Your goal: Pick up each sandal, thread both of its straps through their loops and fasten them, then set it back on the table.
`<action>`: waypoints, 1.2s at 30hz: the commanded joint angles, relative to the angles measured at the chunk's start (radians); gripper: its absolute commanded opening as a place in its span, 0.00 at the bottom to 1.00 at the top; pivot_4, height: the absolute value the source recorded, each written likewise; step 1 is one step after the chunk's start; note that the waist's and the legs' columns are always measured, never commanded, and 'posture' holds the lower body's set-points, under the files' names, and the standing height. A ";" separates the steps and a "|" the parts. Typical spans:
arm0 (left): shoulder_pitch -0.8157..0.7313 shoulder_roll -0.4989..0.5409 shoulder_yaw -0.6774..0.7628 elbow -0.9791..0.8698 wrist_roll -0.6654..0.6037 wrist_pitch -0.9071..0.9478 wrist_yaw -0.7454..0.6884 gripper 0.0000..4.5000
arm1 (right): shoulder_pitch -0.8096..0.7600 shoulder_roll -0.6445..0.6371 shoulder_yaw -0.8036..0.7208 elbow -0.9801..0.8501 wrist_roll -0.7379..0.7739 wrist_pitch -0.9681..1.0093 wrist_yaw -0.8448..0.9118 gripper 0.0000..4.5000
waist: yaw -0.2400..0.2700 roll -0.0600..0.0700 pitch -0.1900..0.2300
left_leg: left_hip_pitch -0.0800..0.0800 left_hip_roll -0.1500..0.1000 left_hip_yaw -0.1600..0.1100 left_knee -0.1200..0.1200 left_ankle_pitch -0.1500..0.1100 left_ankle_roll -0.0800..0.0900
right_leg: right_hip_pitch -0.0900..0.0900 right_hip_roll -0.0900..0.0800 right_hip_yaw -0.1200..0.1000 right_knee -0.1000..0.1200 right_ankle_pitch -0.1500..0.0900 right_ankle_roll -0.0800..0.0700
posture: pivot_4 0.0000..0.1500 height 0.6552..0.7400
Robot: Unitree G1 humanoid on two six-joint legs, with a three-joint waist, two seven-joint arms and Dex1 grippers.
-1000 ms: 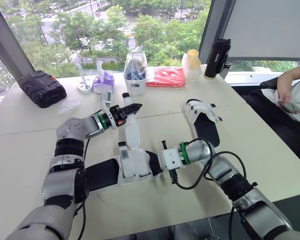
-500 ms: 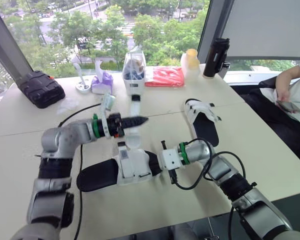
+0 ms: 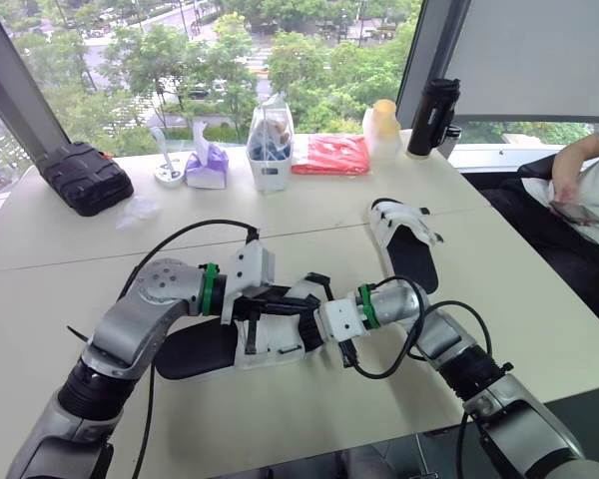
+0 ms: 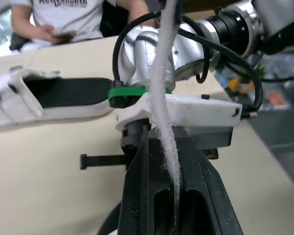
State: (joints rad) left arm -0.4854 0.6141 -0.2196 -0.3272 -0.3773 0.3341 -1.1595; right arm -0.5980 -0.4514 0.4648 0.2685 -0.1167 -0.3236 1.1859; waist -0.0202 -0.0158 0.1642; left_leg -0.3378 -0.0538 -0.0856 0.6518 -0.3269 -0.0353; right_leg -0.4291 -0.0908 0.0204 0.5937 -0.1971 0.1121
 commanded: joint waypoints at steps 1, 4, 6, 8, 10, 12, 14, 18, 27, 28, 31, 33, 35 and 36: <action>0.032 0.017 -0.122 0.006 0.093 -0.199 -0.120 0.01 | 0.022 0.009 0.067 0.050 -0.040 0.017 0.033 0.00 | 0.000 0.000 0.000 | 0.000 0.000 0.000 0.000 0.000 0.000 | 0.000 0.000 0.000 0.000 0.000 0.000 | 1.00 1.00; 0.037 0.014 -0.132 0.032 0.120 -0.285 -0.152 0.01 | 0.019 0.010 0.068 0.058 -0.041 0.010 0.035 0.00 | 0.001 0.001 -0.001 | 0.000 0.000 0.000 0.000 0.000 0.001 | 0.000 0.000 0.000 0.000 0.000 0.000 | 1.00 1.00; 0.038 0.011 -0.132 0.039 0.115 -0.295 -0.160 0.01 | 0.017 0.012 0.067 0.061 -0.041 0.010 0.036 0.00 | 0.000 0.000 0.000 | 0.000 0.000 0.001 0.001 -0.001 0.002 | 0.001 0.000 0.000 0.000 0.000 0.000 | 1.00 1.00; 0.044 0.027 -0.125 0.031 0.113 -0.318 -0.177 0.01 | 0.017 0.011 0.066 0.059 -0.041 0.010 0.038 0.00 | -0.001 0.000 0.000 | 0.000 0.001 0.001 0.002 -0.002 0.003 | 0.001 0.001 0.000 0.001 0.000 0.000 | 1.00 1.00; 0.049 0.039 -0.118 0.024 0.108 -0.329 -0.185 0.01 | 0.017 0.011 0.066 0.057 -0.041 0.010 0.038 0.00 | 0.000 0.001 0.000 | 0.000 0.001 0.001 0.002 -0.002 0.003 | 0.001 0.002 0.000 0.001 0.000 -0.001 | 1.00 1.00; 0.054 0.048 -0.115 0.003 0.095 -0.334 -0.192 0.01 | 0.020 0.009 0.065 0.056 -0.042 0.009 0.038 0.00 | 0.000 0.001 0.000 | 0.000 0.002 0.001 0.002 -0.002 0.003 | 0.001 0.003 0.000 0.001 0.000 -0.001 | 1.00 1.00; 0.058 0.055 -0.117 -0.012 0.091 -0.339 -0.199 0.01 | 0.023 0.007 0.065 0.054 -0.042 0.008 0.038 0.00 | 0.000 0.001 0.000 | 0.000 0.002 0.000 0.002 -0.002 0.003 | 0.001 0.002 0.000 0.001 0.000 -0.001 | 1.00 1.00; 0.061 0.062 -0.122 -0.017 0.096 -0.350 -0.211 0.01 | 0.021 0.007 0.065 0.055 -0.042 0.009 0.039 0.00 | 0.000 0.001 0.000 | 0.000 0.002 0.000 0.002 -0.002 0.004 | 0.001 0.003 0.000 0.001 0.000 -0.001 | 1.00 1.00; 0.068 0.092 -0.097 -0.022 0.078 -0.363 -0.239 0.75 | 0.010 0.009 0.065 0.071 -0.043 0.000 0.042 0.00 | 0.000 0.001 0.000 | 0.000 0.002 0.001 0.003 -0.002 0.004 | 0.001 0.003 0.000 0.002 0.000 -0.001 | 1.00 1.00; 0.071 0.099 -0.089 -0.030 0.070 -0.361 -0.241 0.86 | 0.010 0.009 0.065 0.071 -0.042 0.000 0.042 0.00 | 0.000 0.001 0.000 | 0.000 0.002 0.001 0.003 -0.002 0.004 | 0.001 0.003 0.000 0.002 0.000 -0.001 | 1.00 1.00; 0.075 0.116 -0.053 -0.068 0.011 -0.298 -0.226 0.99 | 0.007 0.009 0.066 0.078 -0.043 -0.005 0.043 0.00 | 0.000 0.001 0.000 | 0.000 0.002 0.000 0.003 -0.002 0.004 | 0.001 0.003 0.000 0.002 0.000 -0.001 | 1.00 1.00; 0.058 0.126 -0.012 -0.078 -0.023 -0.259 -0.205 0.99 | 0.005 0.009 0.066 0.082 -0.043 -0.007 0.044 0.00 | 0.000 0.001 0.000 | 0.000 0.002 0.000 0.004 -0.002 0.004 | 0.001 0.003 0.000 0.002 0.000 -0.001 | 1.00 1.00; 0.024 0.144 0.043 -0.084 -0.088 -0.165 -0.175 0.99 | 0.002 0.013 0.067 0.089 -0.043 -0.011 0.044 0.00 | 0.000 0.001 0.000 | 0.000 0.002 0.000 0.005 -0.002 0.004 | 0.001 0.003 0.000 0.003 0.000 -0.001 | 1.00 1.00; 0.011 0.155 0.062 -0.087 -0.116 -0.120 -0.166 0.99 | 0.000 0.014 0.067 0.093 -0.043 -0.013 0.044 0.00 | 0.000 0.000 0.000 | 0.000 0.002 0.000 0.006 -0.002 0.004 | 0.001 0.003 0.000 0.003 0.000 -0.001 | 1.00 1.00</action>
State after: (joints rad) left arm -0.4495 0.7546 -0.2146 -0.3779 -0.4350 0.1598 -1.3467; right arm -0.6253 -0.4399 0.4680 0.3186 -0.1140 -0.3482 1.1974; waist -0.0200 -0.0153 0.1641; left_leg -0.3382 -0.0517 -0.0856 0.6586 -0.3291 -0.0309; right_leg -0.4276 -0.0877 0.0195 0.5973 -0.1976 0.1113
